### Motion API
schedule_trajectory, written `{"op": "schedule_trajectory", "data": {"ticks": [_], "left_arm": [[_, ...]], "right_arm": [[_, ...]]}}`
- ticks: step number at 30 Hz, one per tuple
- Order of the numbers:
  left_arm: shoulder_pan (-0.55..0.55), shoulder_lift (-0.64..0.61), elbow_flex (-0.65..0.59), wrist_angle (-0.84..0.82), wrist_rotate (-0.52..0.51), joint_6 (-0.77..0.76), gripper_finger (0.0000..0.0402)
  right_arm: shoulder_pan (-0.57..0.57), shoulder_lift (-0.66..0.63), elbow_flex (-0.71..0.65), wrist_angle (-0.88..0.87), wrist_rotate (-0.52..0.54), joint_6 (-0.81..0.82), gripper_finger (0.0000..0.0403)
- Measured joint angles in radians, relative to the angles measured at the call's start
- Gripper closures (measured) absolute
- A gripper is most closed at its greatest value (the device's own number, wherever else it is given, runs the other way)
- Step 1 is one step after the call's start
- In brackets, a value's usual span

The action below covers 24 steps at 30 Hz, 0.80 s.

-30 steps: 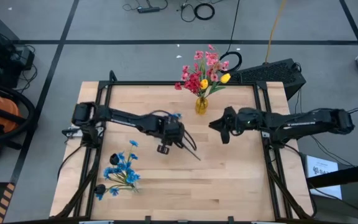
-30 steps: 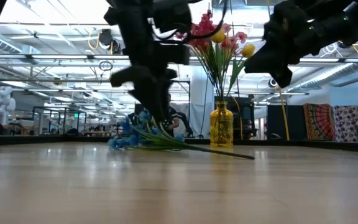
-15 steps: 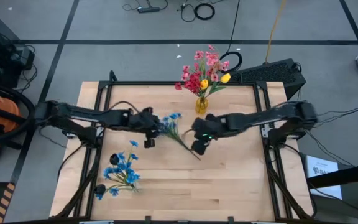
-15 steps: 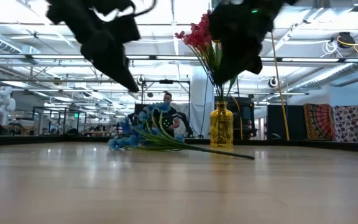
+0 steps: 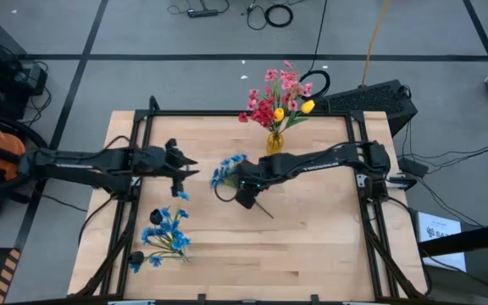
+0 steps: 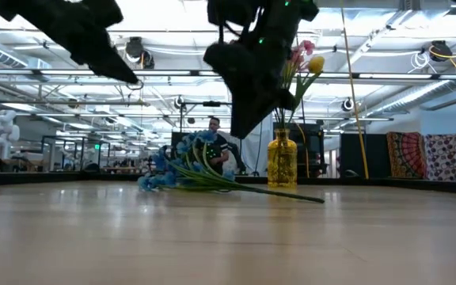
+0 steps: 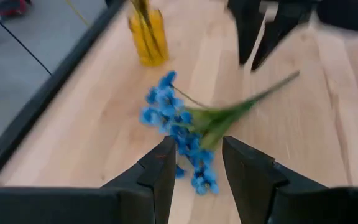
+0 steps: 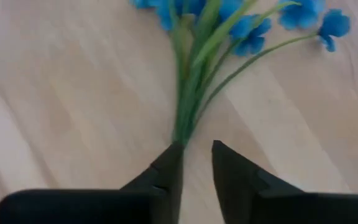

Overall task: Sort flowers into vase by color
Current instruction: Put the blue flowers into the transparent vase

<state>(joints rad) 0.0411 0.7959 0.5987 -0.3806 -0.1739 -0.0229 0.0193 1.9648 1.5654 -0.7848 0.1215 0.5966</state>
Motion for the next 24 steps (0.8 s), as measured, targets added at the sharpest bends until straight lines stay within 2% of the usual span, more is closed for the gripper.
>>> {"op": "schedule_trajectory", "data": {"ticks": [7,12,14,19,24], "left_arm": [[0.014,-0.177,-0.045,-0.067,-0.024,-0.039,0.0261],[0.013,-0.237,-0.045,-0.148,-0.026,-0.051,0.0261],[0.013,-0.249,-0.045,-0.166,-0.025,-0.051,0.0261],[0.013,-0.263,-0.045,-0.189,-0.025,-0.050,0.0261],[0.013,-0.263,-0.045,-0.188,-0.023,-0.049,0.0261]], "right_arm": [[-0.034,0.071,0.000,0.057,-0.049,0.050,0.0254],[-0.025,0.122,0.001,0.137,-0.097,0.049,0.0202],[-0.021,0.140,0.000,0.119,-0.100,0.051,0.0188],[-0.017,0.184,0.000,0.099,-0.094,0.051,0.0177],[-0.013,0.224,0.006,0.105,-0.061,0.054,0.0191]]}}
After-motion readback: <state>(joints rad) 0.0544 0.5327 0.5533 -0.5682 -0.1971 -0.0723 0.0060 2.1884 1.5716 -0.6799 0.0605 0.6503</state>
